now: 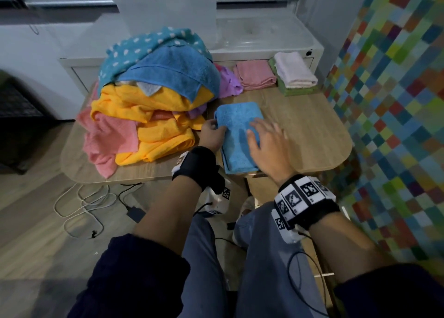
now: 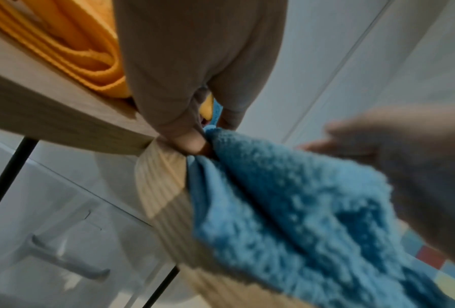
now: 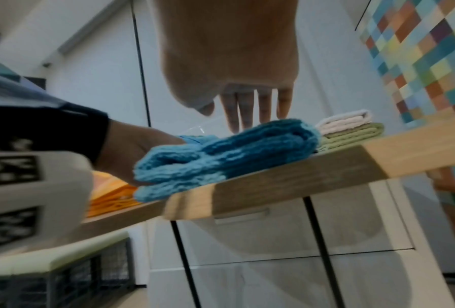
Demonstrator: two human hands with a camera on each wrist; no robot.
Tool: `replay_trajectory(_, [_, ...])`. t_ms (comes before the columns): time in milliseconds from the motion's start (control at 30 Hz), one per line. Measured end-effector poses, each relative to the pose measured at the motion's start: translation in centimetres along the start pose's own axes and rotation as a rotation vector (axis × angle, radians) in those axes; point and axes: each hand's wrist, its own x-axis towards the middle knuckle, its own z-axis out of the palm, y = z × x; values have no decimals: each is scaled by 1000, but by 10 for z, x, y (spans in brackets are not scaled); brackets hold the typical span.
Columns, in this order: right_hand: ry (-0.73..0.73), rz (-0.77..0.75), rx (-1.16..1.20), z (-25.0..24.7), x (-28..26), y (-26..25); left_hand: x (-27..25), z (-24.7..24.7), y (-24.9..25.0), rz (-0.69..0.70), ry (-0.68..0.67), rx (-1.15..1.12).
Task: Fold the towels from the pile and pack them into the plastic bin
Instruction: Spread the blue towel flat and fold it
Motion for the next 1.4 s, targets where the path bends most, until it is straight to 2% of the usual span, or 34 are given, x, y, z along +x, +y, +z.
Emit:
replay_trajectory(67, [-174,2,-64,11,2,8,-4,-1,3,45,-8,90])
replay_trajectory(133, [-311,8,-175,25,-2,9,-8,-1,5,146,54,310])
replay_trajectory(200, [-320,20,-275,31,-7,6,-15,0,3,257,154,650])
replay_trajectory(267, [-313,41,-323,34,-7,3,-23,0,-1,270,208,857])
replay_trajectory(400, [-328,48,-293,32,-5,1,-27,3,-7,191,160,898])
replay_trajectory(500, [-356,81,-94,22,4,6,-28,6,-1,148,91,925])
replay_trajectory(567, [-178,162,16,12,8,11,-27,10,2,143,55,899])
replay_trajectory(633, [-34,305,16,5,11,17,-30,15,9,206,14,815])
replay_trajectory(667, [-29,385,68,1,14,21,-30,18,14,246,0,753])
replay_trajectory(733, [-80,557,349,-7,19,27,-32,26,24,294,-5,701])
replay_trajectory(800, [-103,711,626,-19,23,38,-34,38,36,293,-28,666])
replay_trajectory(833, [-100,754,686,-26,25,46,-34,47,39,276,-48,611])
replay_trajectory(933, [-40,771,581,-49,26,71,-40,76,41,167,-195,349])
replay_trajectory(1033, [5,771,488,-67,23,89,-51,101,37,110,-272,277])
replay_trajectory(1167, [-15,816,649,-74,18,95,-49,114,35,106,-280,168])
replay_trajectory(1233, [18,790,701,-77,22,94,-44,114,36,134,-240,90])
replay_trajectory(1300, [129,742,728,-81,33,93,-35,111,43,194,-208,20])
replay_trajectory(1400, [263,663,822,-87,67,92,-11,109,65,342,-162,-46])
